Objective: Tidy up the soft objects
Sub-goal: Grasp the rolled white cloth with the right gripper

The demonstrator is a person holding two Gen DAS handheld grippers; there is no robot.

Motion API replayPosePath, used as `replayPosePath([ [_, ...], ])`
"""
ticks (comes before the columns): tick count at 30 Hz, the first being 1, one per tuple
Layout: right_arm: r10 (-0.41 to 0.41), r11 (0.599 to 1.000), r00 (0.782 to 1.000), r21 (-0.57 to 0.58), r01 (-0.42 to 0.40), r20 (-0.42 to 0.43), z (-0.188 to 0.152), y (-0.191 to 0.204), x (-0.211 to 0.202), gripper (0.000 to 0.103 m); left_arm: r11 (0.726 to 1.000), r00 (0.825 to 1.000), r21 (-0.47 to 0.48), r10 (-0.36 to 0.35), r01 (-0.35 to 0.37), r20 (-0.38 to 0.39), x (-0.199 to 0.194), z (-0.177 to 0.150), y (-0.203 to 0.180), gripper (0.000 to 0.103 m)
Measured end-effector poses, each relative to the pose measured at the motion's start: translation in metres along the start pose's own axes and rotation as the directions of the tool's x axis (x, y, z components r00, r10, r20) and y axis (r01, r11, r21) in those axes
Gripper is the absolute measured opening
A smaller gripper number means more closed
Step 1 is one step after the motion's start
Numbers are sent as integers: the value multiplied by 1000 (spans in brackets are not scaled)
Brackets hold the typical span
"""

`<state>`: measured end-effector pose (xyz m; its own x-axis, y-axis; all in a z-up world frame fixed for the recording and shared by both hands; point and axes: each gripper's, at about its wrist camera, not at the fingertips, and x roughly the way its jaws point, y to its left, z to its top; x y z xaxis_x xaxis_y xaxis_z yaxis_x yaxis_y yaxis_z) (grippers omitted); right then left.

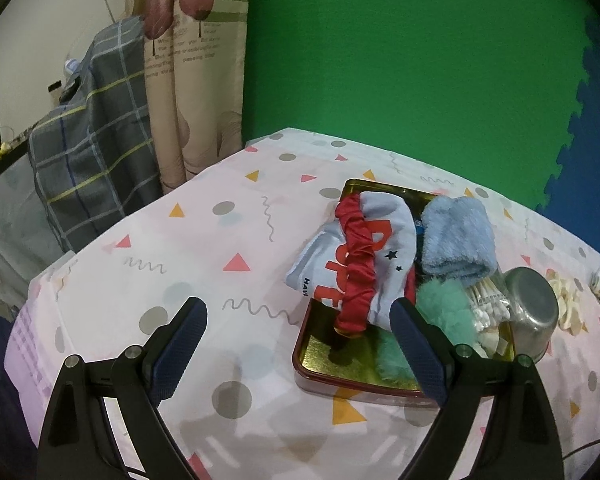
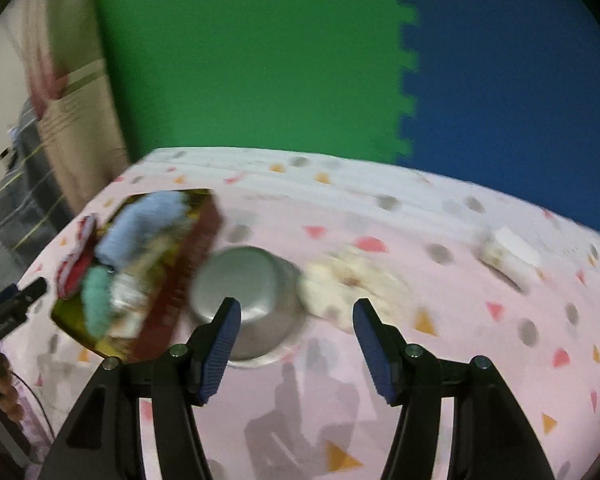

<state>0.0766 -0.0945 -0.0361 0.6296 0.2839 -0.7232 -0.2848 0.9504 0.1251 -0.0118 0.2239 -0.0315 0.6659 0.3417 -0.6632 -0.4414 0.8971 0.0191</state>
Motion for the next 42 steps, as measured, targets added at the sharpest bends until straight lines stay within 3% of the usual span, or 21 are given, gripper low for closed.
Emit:
replayPosePath([
  [10,-141,988,990,64,140,13,-14,-92,-13,60,998,1000,65,-12,12,3,-2,-5,-17,91],
  [20,-238,970,971,57,238,-16,-10,-160,12,60,992,999,118,-35,34,9,-1,-13,-30,92],
  [28,-214,977,976,3,214,-41,15,-198,42,60,977,991,164,-129,134,-41,0,-16,-42,93],
  [35,-201,978,977,-79,195,-74,38,-214,75,61,957,984,229,-170,180,-62,-7,-15,-62,94],
  [42,-139,989,985,-72,132,-100,46,-226,104,64,951,976,228,-190,210,-106,-4,-14,-76,94],
])
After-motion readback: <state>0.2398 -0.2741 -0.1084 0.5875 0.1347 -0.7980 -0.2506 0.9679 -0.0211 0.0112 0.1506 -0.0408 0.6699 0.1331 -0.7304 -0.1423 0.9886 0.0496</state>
